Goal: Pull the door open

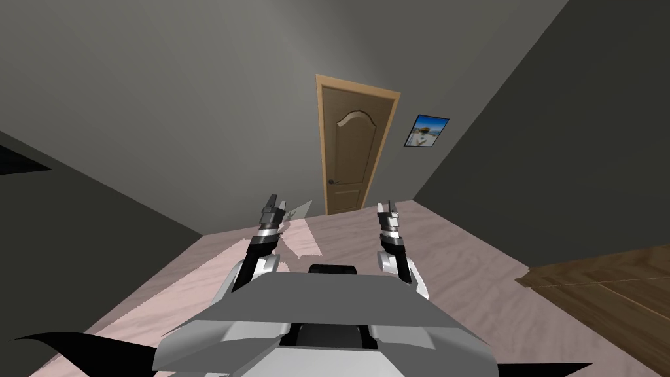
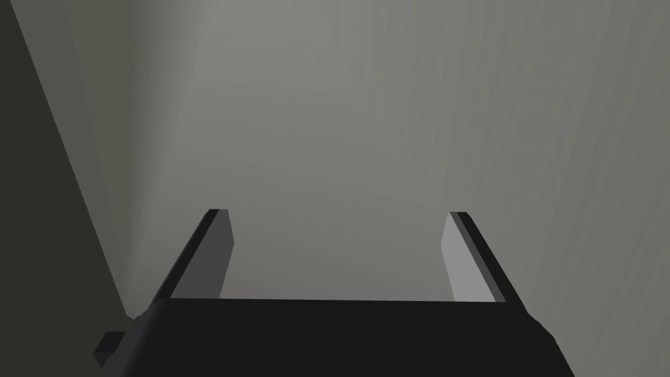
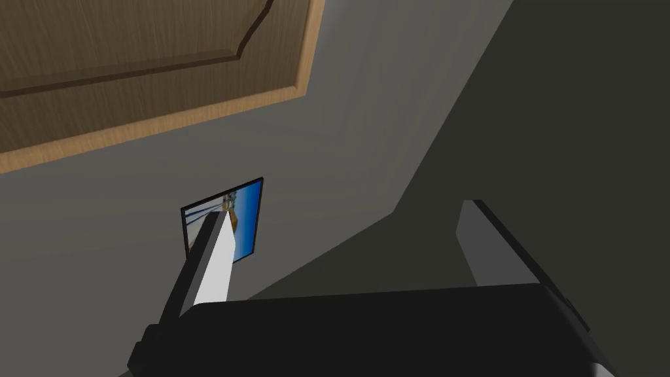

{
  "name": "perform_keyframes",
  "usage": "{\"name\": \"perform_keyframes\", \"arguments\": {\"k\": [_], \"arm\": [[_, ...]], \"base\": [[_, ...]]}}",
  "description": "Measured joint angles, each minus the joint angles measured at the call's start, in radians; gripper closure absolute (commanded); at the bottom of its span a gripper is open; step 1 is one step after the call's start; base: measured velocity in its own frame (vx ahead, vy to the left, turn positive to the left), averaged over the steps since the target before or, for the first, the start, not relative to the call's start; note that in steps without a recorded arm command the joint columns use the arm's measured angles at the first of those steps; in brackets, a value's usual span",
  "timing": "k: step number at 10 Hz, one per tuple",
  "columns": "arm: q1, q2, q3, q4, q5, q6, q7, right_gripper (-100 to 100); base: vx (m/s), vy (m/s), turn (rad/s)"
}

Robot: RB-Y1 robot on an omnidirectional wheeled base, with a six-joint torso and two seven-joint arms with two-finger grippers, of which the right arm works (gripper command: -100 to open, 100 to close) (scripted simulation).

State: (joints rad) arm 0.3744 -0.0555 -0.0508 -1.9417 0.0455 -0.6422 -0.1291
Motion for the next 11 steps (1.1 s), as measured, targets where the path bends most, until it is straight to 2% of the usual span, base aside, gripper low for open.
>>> {"name": "perform_keyframes", "arguments": {"k": [1, 8, 11], "arm": [[-0.010, -0.004, 0.004, 0.032, -0.001, -0.010, 0.000, -100], [-0.107, -0.041, 0.023, 0.213, -0.014, -0.010, -0.004, -100], [-0.152, -0.055, 0.033, 0.317, -0.020, -0.027, -0.004, -100]], "base": [[0.100, 0.039, 0.031], [0.099, 0.040, 0.035], [0.099, 0.035, 0.036]]}}
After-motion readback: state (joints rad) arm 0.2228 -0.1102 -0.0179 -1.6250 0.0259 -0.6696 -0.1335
